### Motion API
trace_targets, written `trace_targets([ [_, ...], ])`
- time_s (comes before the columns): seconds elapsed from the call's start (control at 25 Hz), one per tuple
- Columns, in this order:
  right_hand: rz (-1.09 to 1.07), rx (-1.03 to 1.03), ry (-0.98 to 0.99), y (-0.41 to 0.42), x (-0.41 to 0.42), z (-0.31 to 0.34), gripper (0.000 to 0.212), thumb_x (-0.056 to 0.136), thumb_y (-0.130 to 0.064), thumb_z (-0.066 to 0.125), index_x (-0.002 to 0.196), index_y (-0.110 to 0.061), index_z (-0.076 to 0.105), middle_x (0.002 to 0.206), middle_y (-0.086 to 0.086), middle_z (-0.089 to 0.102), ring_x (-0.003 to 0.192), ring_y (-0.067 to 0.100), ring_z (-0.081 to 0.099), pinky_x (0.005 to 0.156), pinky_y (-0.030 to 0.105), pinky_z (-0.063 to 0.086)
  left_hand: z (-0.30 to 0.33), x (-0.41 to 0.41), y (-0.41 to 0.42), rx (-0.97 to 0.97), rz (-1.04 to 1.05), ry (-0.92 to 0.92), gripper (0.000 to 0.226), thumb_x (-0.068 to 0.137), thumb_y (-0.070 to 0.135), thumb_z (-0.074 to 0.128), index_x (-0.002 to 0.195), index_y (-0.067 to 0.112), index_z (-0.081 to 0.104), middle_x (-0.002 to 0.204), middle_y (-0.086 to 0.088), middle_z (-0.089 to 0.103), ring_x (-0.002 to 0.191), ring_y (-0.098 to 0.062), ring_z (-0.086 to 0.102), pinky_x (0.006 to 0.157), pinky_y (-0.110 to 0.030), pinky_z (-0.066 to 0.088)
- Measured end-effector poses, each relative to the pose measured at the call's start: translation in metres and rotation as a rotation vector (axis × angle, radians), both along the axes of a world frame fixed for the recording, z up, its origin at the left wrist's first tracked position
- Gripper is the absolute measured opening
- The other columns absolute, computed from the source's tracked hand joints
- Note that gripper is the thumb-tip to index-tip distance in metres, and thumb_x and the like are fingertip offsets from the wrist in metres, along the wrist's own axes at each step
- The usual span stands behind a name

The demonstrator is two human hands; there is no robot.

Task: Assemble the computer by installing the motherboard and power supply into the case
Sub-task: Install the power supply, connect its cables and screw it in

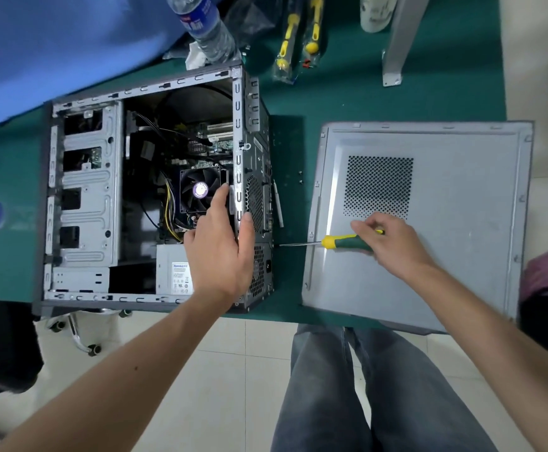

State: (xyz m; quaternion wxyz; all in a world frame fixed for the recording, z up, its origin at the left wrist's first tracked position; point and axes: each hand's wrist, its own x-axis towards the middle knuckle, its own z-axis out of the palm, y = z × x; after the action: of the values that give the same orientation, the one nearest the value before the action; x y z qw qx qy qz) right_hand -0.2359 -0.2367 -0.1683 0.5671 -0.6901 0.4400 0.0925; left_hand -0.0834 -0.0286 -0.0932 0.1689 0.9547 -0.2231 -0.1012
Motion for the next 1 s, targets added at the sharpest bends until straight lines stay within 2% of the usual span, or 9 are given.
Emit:
trace_targets([
  [0.08,0.074,-0.033,0.055,0.0,0.004,-0.001,0.033,0.095,-0.044,0.057,0.08,-0.015,0.06,0.08,0.002,0.066,0.071,0.017,0.064,0.059,0.028,0.041,-0.001,-0.001,0.001,0.003,0.005,0.0,0.053,0.101,0.05,0.027,0.148,0.027,0.026,0.104,0.008,0.059,0.1,-0.017,0.054,0.1,-0.049,0.035],
  [0.16,0.107,0.017,-0.004,-0.003,0.003,0.0,0.015,0.093,-0.032,0.064,0.092,-0.017,0.061,0.093,0.001,0.059,0.083,0.016,0.056,0.068,0.029,0.04,0.0,-0.003,0.003,0.007,0.0,-0.004,0.053,0.101,0.05,0.027,0.148,0.027,0.026,0.104,0.008,0.059,0.1,-0.017,0.054,0.099,-0.048,0.035],
  [0.24,0.042,0.169,-0.082,-0.005,0.001,0.003,0.013,0.089,-0.018,0.068,0.097,-0.016,0.058,0.093,0.005,0.057,0.073,0.016,0.054,0.065,0.03,0.042,0.0,-0.002,0.003,0.007,-0.005,-0.007,0.052,0.101,0.05,0.026,0.148,0.027,0.026,0.102,0.007,0.059,0.098,-0.017,0.053,0.098,-0.047,0.034],
  [0.44,0.151,-0.014,0.097,-0.013,0.013,0.002,0.042,0.094,-0.048,0.057,0.083,-0.009,0.066,0.073,0.005,0.062,0.063,0.015,0.063,0.061,0.032,0.047,-0.002,0.0,0.0,-0.003,-0.005,-0.013,0.051,0.101,0.05,0.026,0.147,0.028,0.025,0.105,0.006,0.06,0.101,-0.017,0.053,0.098,-0.047,0.034],
  [0.56,0.104,0.095,-0.068,-0.014,0.013,0.002,0.007,0.091,-0.026,0.066,0.094,-0.021,0.063,0.094,0.002,0.058,0.067,0.013,0.052,0.063,0.03,0.042,-0.002,-0.003,0.003,0.006,-0.006,-0.013,0.052,0.101,0.05,0.025,0.147,0.028,0.025,0.108,0.005,0.06,0.103,-0.017,0.053,0.099,-0.048,0.034],
  [0.64,-0.007,0.168,-0.129,-0.013,0.01,0.004,0.008,0.088,-0.018,0.069,0.092,-0.021,0.063,0.083,0.001,0.059,0.053,0.01,0.05,0.049,0.024,0.042,-0.002,-0.004,0.002,0.002,-0.007,-0.006,0.053,0.1,0.051,0.025,0.148,0.027,0.026,0.114,0.004,0.061,0.107,-0.018,0.053,0.102,-0.049,0.033],
  [0.72,-0.052,0.093,-0.034,-0.01,0.011,0.003,0.019,0.089,-0.033,0.069,0.085,-0.015,0.068,0.067,0.005,0.062,0.048,0.01,0.056,0.045,0.024,0.043,-0.002,-0.003,0.001,0.002,-0.008,-0.009,0.054,0.101,0.051,0.025,0.148,0.025,0.027,0.122,0.004,0.06,0.112,-0.017,0.052,0.103,-0.048,0.032],
  [0.84,0.086,-0.038,0.095,-0.007,0.012,-0.001,0.041,0.093,-0.048,0.058,0.082,-0.01,0.068,0.073,0.011,0.067,0.06,0.017,0.063,0.058,0.031,0.046,-0.002,-0.002,0.002,0.009,-0.013,-0.014,0.054,0.101,0.05,0.025,0.148,0.023,0.029,0.128,0.004,0.058,0.115,-0.017,0.052,0.103,-0.049,0.031],
  [1.0,-0.012,0.214,-0.08,-0.011,0.005,0.001,0.012,0.09,-0.018,0.067,0.096,-0.017,0.057,0.079,0.003,0.053,0.054,0.013,0.049,0.043,0.017,0.038,-0.001,-0.005,0.002,0.007,-0.009,-0.011,0.054,0.101,0.048,0.026,0.148,0.022,0.029,0.128,0.005,0.057,0.114,-0.017,0.051,0.103,-0.05,0.031],
])
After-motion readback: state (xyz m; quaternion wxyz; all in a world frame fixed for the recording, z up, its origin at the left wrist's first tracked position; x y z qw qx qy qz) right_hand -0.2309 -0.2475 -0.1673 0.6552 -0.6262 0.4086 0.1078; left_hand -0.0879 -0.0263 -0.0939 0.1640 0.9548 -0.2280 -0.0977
